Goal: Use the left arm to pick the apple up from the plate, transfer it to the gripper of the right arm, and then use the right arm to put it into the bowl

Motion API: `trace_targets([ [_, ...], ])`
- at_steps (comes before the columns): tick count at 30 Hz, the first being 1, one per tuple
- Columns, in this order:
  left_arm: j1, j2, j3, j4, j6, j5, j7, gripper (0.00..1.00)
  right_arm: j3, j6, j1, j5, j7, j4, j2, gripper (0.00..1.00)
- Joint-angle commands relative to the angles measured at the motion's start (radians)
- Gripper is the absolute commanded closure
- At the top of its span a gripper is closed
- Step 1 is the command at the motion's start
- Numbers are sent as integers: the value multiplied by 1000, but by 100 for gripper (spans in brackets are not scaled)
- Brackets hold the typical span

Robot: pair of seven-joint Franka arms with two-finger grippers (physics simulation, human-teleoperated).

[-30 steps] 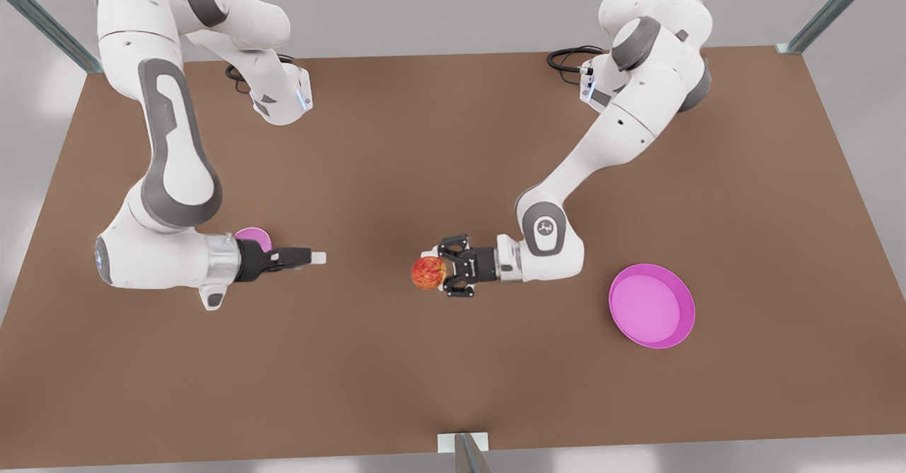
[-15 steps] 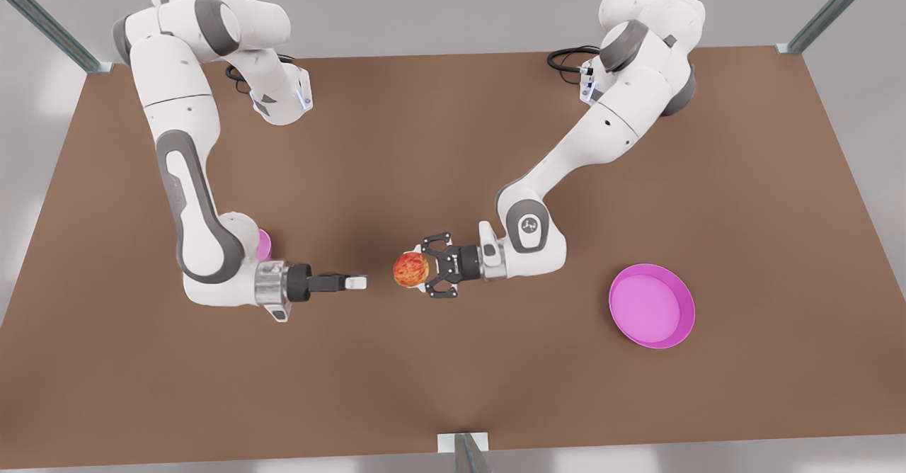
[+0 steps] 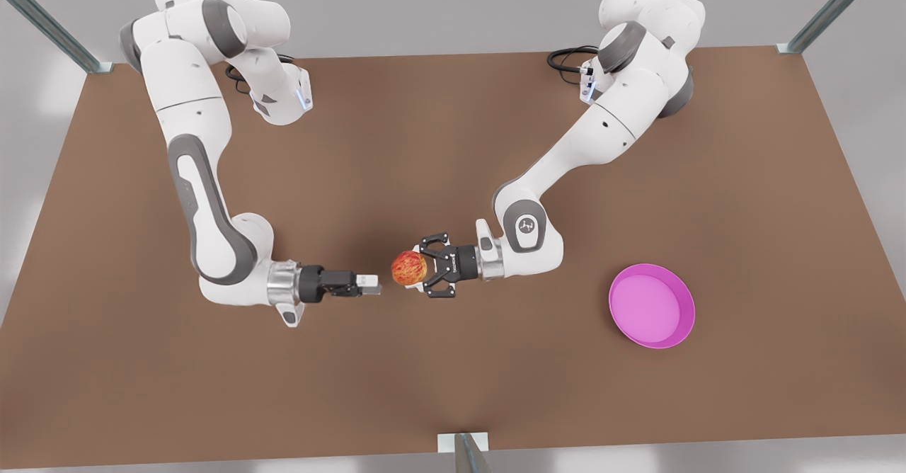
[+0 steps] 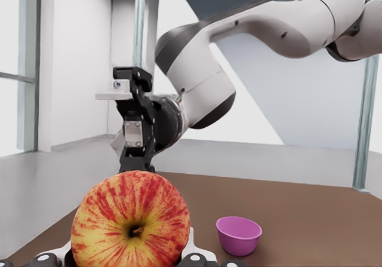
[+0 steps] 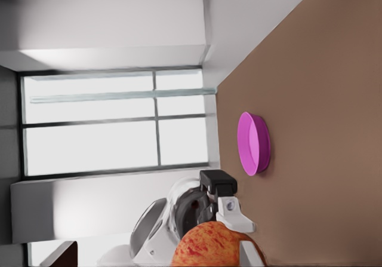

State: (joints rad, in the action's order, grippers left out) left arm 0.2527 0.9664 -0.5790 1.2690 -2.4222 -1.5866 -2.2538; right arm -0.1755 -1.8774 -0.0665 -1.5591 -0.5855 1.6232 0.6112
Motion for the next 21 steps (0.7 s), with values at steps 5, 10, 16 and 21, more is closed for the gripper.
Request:
trace_targets([
  [5, 0, -2, 1, 0, 5, 4, -148, 28, -9, -3, -6, 24, -283, 66, -5, 0],
  [10, 8, 0, 1, 0, -3, 4, -148, 28, -33, -6, 2, 17, -306, 139, -57, 0],
  [16, 14, 0, -1, 0, -15, 2, -148, 28, -53, -82, -18, -27, -320, 121, -42, 0],
  [21, 22, 5, -1, -7, -23, 2, -147, 28, -52, -88, -13, -49, -330, 115, -36, 0],
])
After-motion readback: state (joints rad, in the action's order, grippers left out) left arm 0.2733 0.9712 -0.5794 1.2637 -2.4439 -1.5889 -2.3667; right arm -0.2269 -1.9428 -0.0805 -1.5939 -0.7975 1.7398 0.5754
